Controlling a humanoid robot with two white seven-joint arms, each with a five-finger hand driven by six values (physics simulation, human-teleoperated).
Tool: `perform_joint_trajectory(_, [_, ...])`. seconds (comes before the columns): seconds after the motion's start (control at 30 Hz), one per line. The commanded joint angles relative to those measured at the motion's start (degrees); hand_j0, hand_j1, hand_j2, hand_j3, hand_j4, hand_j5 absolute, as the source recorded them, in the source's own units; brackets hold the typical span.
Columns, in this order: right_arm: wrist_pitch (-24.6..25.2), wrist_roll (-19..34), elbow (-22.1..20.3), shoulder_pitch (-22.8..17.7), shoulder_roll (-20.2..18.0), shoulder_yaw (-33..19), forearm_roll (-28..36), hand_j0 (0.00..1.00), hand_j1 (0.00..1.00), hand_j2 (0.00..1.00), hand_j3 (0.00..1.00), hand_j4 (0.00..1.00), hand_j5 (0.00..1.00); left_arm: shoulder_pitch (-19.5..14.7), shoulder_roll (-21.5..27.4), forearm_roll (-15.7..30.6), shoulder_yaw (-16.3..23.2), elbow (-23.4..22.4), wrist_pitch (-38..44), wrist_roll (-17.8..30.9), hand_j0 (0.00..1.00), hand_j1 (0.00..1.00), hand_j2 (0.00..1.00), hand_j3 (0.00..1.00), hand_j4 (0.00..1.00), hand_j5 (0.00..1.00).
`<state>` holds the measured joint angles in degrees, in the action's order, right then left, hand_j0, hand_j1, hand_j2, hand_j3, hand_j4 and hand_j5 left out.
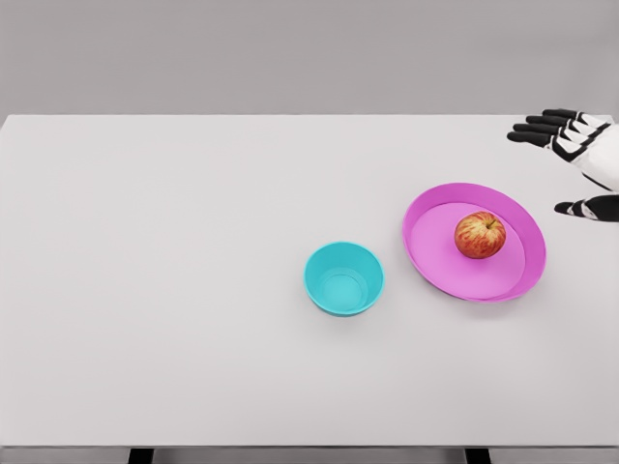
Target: Put the apple from the pink plate into the blue bowl with your right arm
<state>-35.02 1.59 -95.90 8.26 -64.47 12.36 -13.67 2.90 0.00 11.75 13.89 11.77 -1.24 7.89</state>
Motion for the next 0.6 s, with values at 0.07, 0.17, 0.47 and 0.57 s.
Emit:
perform_joint_trajectory(0.07, [0.02, -0.36, 0.18, 0.09, -0.22, -0.05, 0.75, 1.00, 1.00, 1.00, 1.00, 1.00, 1.00, 0.00, 0.00, 0.03, 0.00, 0.01, -0.08, 0.02, 1.00, 1.00, 1.00, 1.00, 1.00, 1.00])
perform_joint_trajectory(0.17, [0.02, -0.36, 0.89, -0.53, -0.31, 0.39, 0.67, 1.00, 1.00, 1.00, 1.00, 1.00, 1.00, 0.00, 0.00, 0.03, 0.00, 0.01, -0.08, 0.02, 1.00, 1.00, 1.00, 1.00, 1.00, 1.00])
perform_joint_trajectory(0.47, [0.02, 26.01, 3.70, 1.23, -0.13, -0.23, 1.02, 1.00, 1.00, 1.00, 1.00, 1.00, 1.00, 0.00, 0.00, 0.03, 0.00, 0.01, 0.01, 0.02, 1.00, 1.00, 1.00, 1.00, 1.00, 1.00])
perform_joint_trajectory(0.57, [0.02, 26.10, 3.96, 3.95, 0.40, 0.56, 0.84, 1.00, 1.00, 1.00, 1.00, 1.00, 1.00, 0.00, 0.00, 0.03, 0.00, 0.01, -0.08, 0.02, 1.00, 1.00, 1.00, 1.00, 1.00, 1.00])
